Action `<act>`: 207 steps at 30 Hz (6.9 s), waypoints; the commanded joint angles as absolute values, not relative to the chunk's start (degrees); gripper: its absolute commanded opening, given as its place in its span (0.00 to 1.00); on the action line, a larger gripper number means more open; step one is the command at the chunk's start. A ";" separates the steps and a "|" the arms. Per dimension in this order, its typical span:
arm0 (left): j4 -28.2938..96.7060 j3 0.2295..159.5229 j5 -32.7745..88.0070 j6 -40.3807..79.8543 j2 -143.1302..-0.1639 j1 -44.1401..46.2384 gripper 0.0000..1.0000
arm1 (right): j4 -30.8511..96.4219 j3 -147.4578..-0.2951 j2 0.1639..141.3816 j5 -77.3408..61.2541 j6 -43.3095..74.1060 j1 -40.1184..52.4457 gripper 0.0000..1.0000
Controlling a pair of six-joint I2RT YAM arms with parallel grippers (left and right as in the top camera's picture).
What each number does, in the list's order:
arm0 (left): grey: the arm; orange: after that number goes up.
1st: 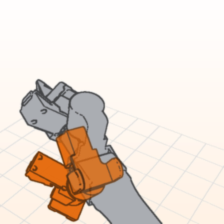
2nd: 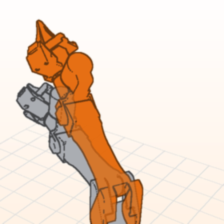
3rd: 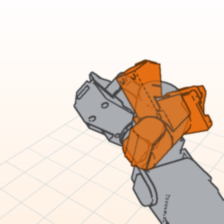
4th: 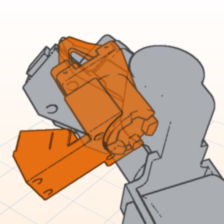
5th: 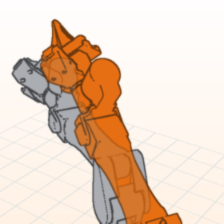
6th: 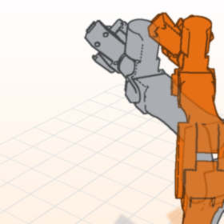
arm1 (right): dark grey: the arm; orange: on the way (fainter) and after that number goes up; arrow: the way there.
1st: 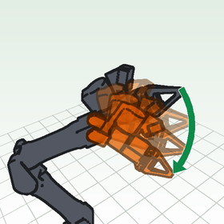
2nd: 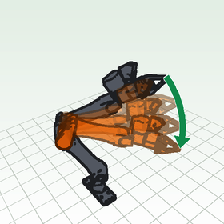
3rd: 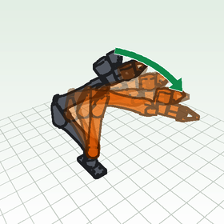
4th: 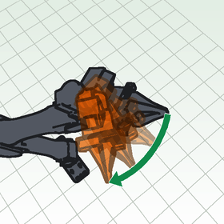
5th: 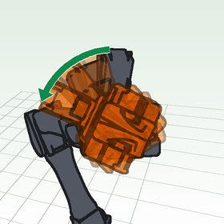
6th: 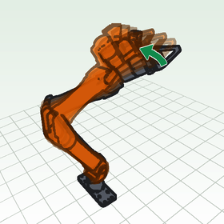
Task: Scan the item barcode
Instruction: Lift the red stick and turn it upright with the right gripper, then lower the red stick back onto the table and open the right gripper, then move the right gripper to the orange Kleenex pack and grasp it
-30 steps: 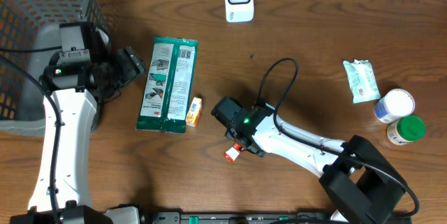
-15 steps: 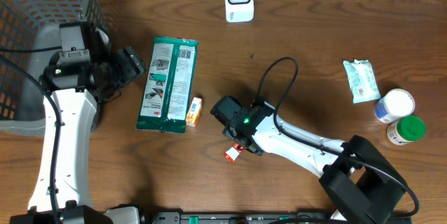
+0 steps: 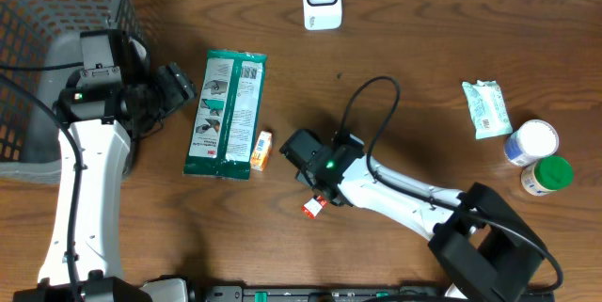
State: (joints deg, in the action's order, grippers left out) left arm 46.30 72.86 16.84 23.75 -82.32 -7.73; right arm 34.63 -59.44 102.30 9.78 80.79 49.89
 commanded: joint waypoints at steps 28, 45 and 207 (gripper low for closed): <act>46.48 74.22 17.34 23.16 -82.63 -7.97 0.81 | 19.68 -61.58 106.00 4.08 42.74 45.12 0.53; 46.48 74.22 17.34 23.16 -82.63 -7.97 0.81 | 37.56 -67.90 104.44 2.11 50.41 42.48 0.99; 46.48 74.22 17.34 23.16 -82.63 -7.97 0.81 | 42.04 -87.99 105.14 9.17 26.02 52.95 0.41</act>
